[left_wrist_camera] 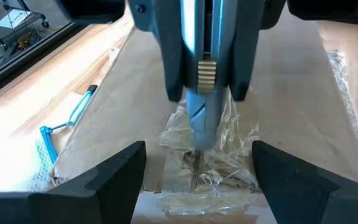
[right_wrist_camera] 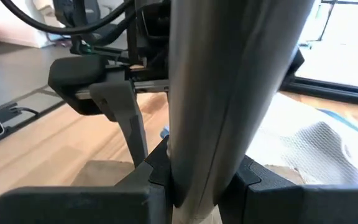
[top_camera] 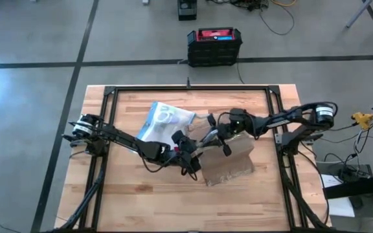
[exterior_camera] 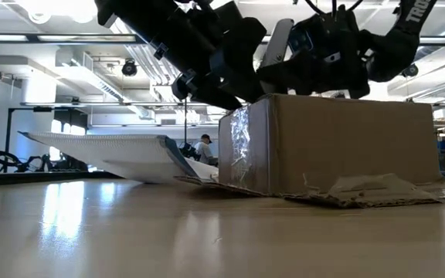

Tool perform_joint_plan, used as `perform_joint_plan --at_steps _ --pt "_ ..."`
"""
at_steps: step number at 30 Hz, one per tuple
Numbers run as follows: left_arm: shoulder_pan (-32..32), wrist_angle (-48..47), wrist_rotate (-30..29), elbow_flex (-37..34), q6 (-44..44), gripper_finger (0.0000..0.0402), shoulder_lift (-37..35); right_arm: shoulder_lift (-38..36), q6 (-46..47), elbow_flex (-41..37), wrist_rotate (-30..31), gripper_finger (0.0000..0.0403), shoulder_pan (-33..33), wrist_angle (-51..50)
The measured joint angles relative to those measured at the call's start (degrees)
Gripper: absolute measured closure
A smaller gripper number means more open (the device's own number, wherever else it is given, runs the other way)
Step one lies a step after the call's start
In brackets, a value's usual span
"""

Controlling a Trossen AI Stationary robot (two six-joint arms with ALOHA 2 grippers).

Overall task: Pack items into zip bag
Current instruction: Break down the brown box until it is flat

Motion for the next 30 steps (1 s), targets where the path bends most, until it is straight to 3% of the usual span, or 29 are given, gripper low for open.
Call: perform_joint_plan --at_steps 9,23,30 --pt "0.0 -1.0 0.0 0.0 -1.6 0.0125 0.0 -6.7 0.7 -4.5 4.4 0.0346 0.0 -2.5" --pt "0.0 -2.7 0.0 0.0 -3.1 0.0125 0.0 -20.6 -0.8 -8.7 10.1 0.0346 0.0 -17.2" --pt "-0.5 -4.4 -0.1 0.1 -2.7 0.0125 -0.1 -28.6 1.0 -13.1 11.4 0.0346 0.0 -19.7"
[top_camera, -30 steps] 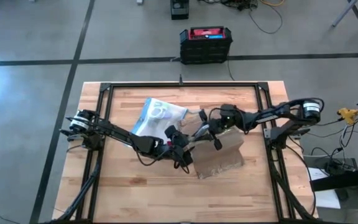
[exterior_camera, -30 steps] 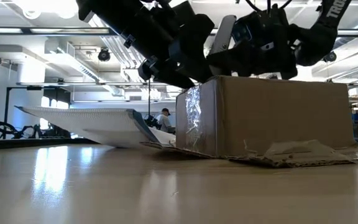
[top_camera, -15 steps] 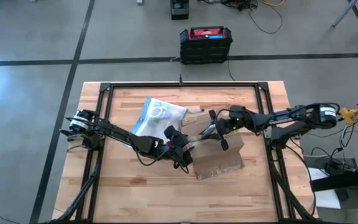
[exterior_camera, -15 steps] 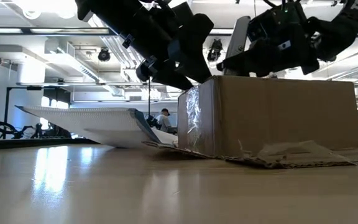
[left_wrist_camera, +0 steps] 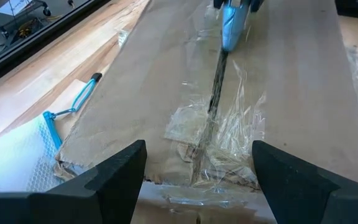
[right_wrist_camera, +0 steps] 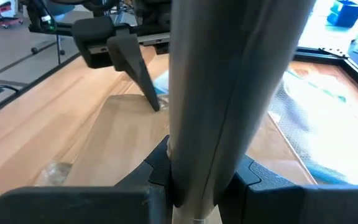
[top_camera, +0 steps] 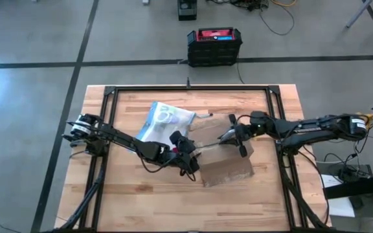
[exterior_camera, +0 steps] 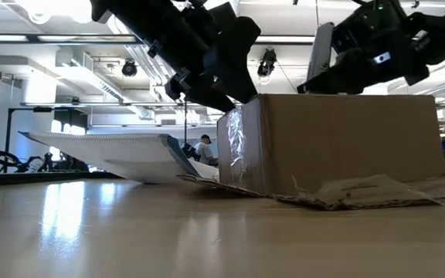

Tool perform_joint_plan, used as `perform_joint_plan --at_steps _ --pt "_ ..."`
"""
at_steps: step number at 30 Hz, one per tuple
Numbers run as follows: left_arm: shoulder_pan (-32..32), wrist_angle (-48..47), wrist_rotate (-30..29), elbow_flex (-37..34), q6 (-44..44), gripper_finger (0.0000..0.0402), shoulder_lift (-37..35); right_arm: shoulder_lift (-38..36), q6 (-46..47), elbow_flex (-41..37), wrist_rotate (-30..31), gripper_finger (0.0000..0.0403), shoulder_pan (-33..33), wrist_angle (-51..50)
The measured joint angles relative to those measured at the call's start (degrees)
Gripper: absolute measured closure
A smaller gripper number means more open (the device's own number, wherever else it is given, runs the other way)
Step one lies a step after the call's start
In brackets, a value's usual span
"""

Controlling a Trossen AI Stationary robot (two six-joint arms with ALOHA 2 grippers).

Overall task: Pack items into zip bag
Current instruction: Break down the brown box until it is flat

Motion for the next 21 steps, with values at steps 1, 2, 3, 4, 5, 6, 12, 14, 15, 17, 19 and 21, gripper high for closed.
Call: perform_joint_plan --at_steps 1,2,3,4,5,6,12,14,15,17,19,21 --pt "-0.1 0.0 0.0 0.0 0.1 0.0125 0.0 -1.3 0.2 -0.5 0.0 0.0346 0.0 -0.7" --pt "-0.1 -0.2 0.0 0.0 0.1 0.0125 0.0 -2.6 0.3 -0.9 0.1 0.0346 0.0 -1.1" --pt "-0.1 -0.3 0.0 0.0 0.2 0.0125 0.0 -3.8 0.3 -1.3 0.2 0.0346 0.0 -1.6" --pt "-0.2 -0.5 0.0 0.0 0.4 0.0125 0.0 -5.1 0.4 -1.6 0.5 0.0346 -0.1 -2.2" --pt "-0.2 -0.5 0.0 0.0 0.5 0.0125 0.0 -6.5 0.4 -2.0 1.0 0.0346 -0.1 -3.0" --pt "-0.2 -0.6 0.1 0.0 0.6 0.0125 0.0 -7.8 0.3 -2.1 1.4 0.0346 -0.1 -3.9" --pt "-0.3 -1.2 0.8 0.1 0.7 0.0125 -0.1 -14.3 -0.7 -2.1 3.2 0.0346 -0.1 -12.8" --pt "-0.4 -1.4 0.8 0.1 0.7 0.0125 -0.1 -16.3 -0.7 -2.1 4.1 0.0346 -0.1 -15.4" --pt "-0.5 -1.3 0.9 0.1 0.7 0.0125 -0.1 -17.3 -0.9 -2.1 4.4 0.0346 -0.1 -15.9" --pt "-0.6 -1.5 0.9 0.1 0.7 0.0125 -0.1 -19.0 -1.1 -2.1 5.1 0.0346 -0.1 -17.0" --pt "-0.8 -1.7 0.9 0.1 0.7 0.0125 -0.1 -21.0 -1.1 -2.1 6.0 0.0346 -0.1 -18.8" --pt "-1.0 -1.7 0.9 0.1 1.5 0.0125 -0.1 -22.7 -0.9 -2.1 6.1 0.0346 -0.3 -19.0"
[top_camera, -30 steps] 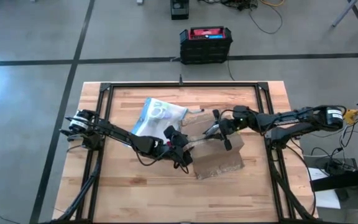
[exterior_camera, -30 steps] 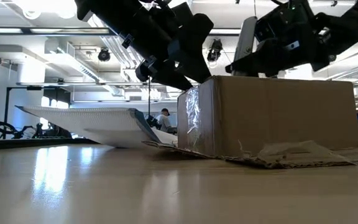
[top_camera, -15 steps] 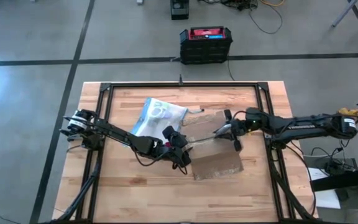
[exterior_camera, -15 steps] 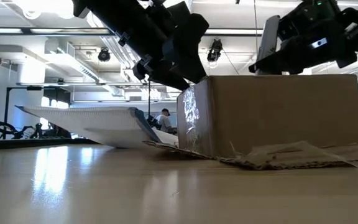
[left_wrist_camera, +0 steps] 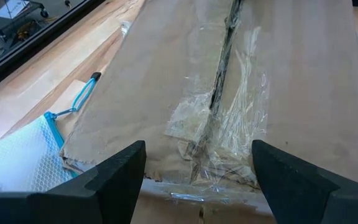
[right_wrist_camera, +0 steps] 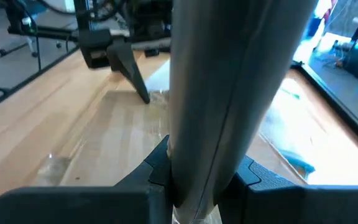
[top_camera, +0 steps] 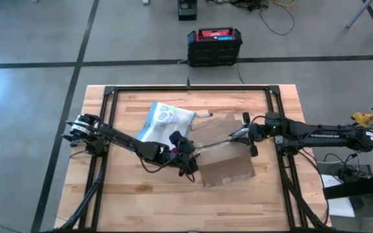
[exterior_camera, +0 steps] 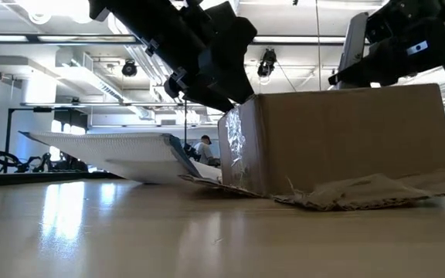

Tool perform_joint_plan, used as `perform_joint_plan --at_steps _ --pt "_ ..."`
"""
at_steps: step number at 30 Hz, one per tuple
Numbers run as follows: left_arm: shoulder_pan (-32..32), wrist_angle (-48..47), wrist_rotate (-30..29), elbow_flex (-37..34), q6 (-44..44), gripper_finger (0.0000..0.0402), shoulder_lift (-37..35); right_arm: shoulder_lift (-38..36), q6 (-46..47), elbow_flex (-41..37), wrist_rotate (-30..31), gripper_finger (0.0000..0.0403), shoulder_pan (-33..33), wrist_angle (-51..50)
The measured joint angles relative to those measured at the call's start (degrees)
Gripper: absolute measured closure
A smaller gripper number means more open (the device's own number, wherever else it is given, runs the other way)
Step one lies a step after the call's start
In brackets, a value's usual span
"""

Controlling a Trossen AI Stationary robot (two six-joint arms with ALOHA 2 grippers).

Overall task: Pack items into zip bag
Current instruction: Break down the brown box until it is flat

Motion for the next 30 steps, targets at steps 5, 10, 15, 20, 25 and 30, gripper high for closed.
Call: perform_joint_plan --at_steps 5,10,15,20,25,30 --pt "-0.3 -0.4 0.2 0.0 1.4 0.0125 0.0 -2.7 1.6 0.0 0.2 0.0346 -0.1 -1.1" --pt "-0.3 -1.1 0.6 0.0 4.1 0.0125 -1.0 -3.2 5.2 0.0 0.5 0.0346 -0.1 -2.1" --pt "-0.3 -4.4 -2.5 -0.6 10.6 0.0125 -6.0 -1.2 6.7 0.0 0.8 0.0346 1.4 -1.9" --pt "1.1 -7.0 -2.6 -0.6 15.9 0.0125 -11.8 3.5 7.3 -0.2 2.9 0.0346 3.7 2.8" --pt "2.4 -0.8 -0.5 -0.6 16.9 0.0125 -13.7 9.5 8.1 -0.2 3.4 0.0346 5.3 8.5" --pt "3.0 12.6 2.8 -0.4 22.1 0.0125 -10.0 11.9 7.8 -0.1 5.0 0.0346 5.4 9.9"
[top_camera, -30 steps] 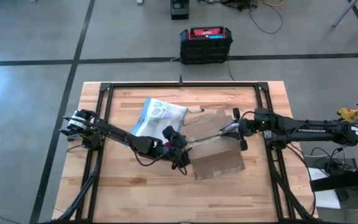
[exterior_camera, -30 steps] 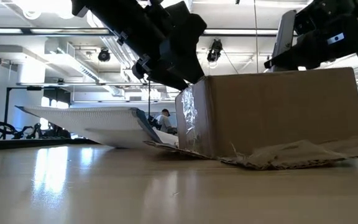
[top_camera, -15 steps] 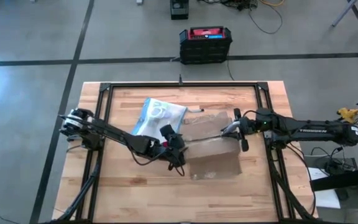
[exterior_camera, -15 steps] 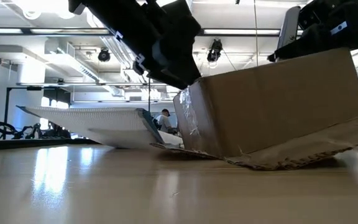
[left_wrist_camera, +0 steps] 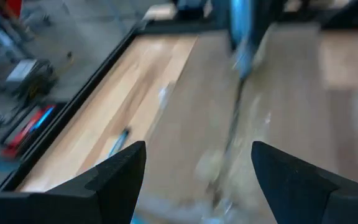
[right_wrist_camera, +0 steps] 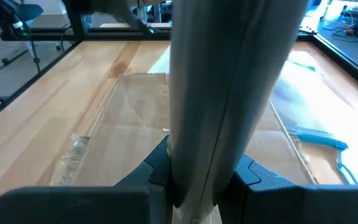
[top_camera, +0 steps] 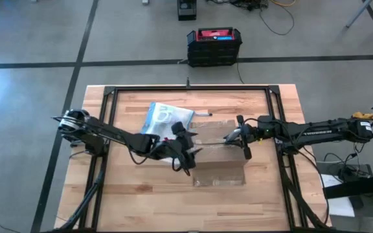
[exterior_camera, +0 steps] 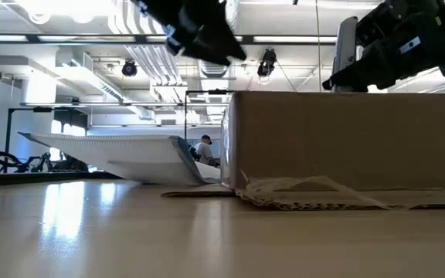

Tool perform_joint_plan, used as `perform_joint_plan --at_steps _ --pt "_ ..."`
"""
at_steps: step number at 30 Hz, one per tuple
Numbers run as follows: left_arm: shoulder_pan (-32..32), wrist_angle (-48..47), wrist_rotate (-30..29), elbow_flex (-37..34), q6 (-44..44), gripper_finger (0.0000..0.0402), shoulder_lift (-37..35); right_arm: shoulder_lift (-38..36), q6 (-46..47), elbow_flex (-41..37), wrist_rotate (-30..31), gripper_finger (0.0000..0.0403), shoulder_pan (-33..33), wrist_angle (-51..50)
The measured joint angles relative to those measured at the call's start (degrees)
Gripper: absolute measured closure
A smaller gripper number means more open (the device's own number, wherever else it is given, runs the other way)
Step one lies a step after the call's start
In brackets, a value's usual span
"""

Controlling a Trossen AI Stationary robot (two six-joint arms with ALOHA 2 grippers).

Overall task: Pack items into zip bag
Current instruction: Break down the brown box until it is flat

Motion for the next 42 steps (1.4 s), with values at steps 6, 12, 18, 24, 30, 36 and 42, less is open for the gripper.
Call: perform_joint_plan --at_steps 6,12,18,24,30,36,42 --pt "1.1 6.7 3.6 1.6 1.9 0.0125 6.1 -2.0 -0.2 0.0 0.0 0.0346 0.0 -0.9" --pt "2.7 -0.4 3.6 1.9 0.5 0.0125 10.0 -4.5 -1.3 0.0 0.7 0.0346 0.0 -6.7" --pt "2.8 -8.0 3.2 2.2 -0.6 0.0125 10.3 -7.4 -2.2 0.0 0.8 0.0346 0.0 -10.9" --pt "3.0 -9.4 3.8 2.2 -5.0 0.0125 10.3 -11.2 -2.0 -0.1 3.5 0.0346 0.0 -13.2" --pt "3.2 -8.5 4.1 2.0 -6.4 0.0125 10.3 -13.2 -0.5 -0.1 4.1 0.0346 0.0 -13.1" --pt "4.1 -7.7 5.4 5.7 -2.5 0.0125 9.9 -12.8 0.4 -0.1 4.3 0.0346 0.0 -13.0" --pt "7.9 -1.4 16.2 8.3 -2.7 0.0125 10.5 -12.3 0.5 -0.1 4.5 0.0346 0.0 -12.5"
